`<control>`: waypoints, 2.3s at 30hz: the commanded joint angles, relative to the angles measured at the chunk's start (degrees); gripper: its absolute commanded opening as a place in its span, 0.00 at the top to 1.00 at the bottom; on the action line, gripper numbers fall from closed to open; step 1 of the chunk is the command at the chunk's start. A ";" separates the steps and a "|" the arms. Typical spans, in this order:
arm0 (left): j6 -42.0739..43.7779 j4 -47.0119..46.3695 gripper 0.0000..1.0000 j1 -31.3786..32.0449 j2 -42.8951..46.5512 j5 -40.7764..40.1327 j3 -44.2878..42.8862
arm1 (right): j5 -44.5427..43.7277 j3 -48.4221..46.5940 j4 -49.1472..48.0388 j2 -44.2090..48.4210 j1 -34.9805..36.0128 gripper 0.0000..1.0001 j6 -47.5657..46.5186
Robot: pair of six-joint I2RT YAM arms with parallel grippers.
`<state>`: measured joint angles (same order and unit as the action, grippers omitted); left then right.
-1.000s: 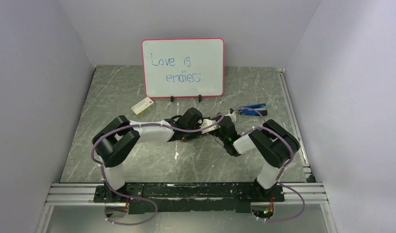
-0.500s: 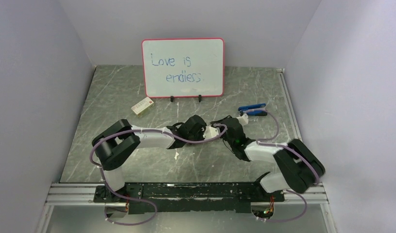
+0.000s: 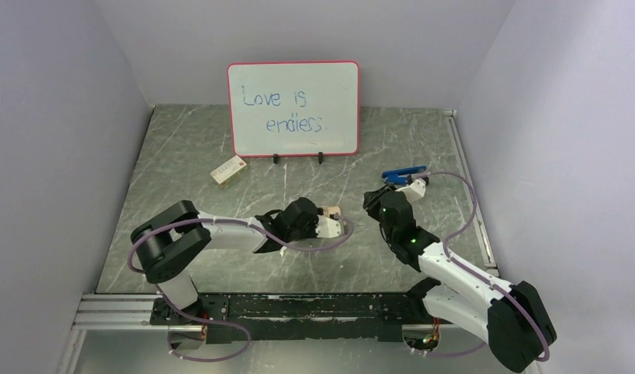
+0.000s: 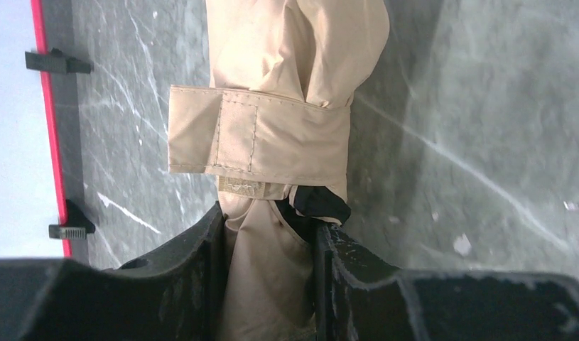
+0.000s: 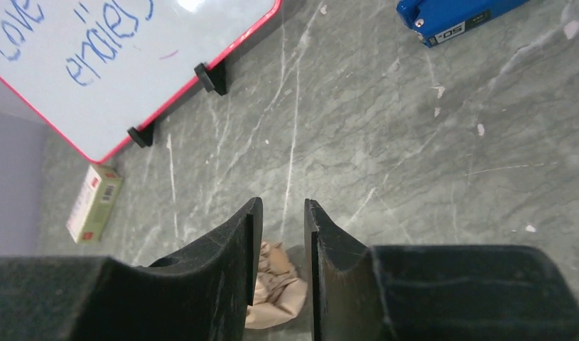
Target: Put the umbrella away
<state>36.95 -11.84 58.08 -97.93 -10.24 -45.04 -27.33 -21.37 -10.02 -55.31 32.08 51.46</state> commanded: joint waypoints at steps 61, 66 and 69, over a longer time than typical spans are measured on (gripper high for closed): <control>-79.28 27.06 0.95 -7.37 33.27 -19.08 13.18 | 7.69 -35.49 31.31 -35.87 5.33 0.76 -33.98; -75.05 22.34 0.95 -13.23 25.49 -8.71 12.76 | 12.24 -34.98 30.89 -36.73 4.27 0.90 -33.88; -72.89 19.93 0.95 -13.54 20.71 -5.70 11.56 | 16.67 -35.99 31.31 -38.34 4.07 0.93 -34.33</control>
<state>-40.16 13.82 45.17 -72.90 -24.32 -32.18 -15.59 -55.61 19.64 -92.07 36.51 17.89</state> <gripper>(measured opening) 0.050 0.083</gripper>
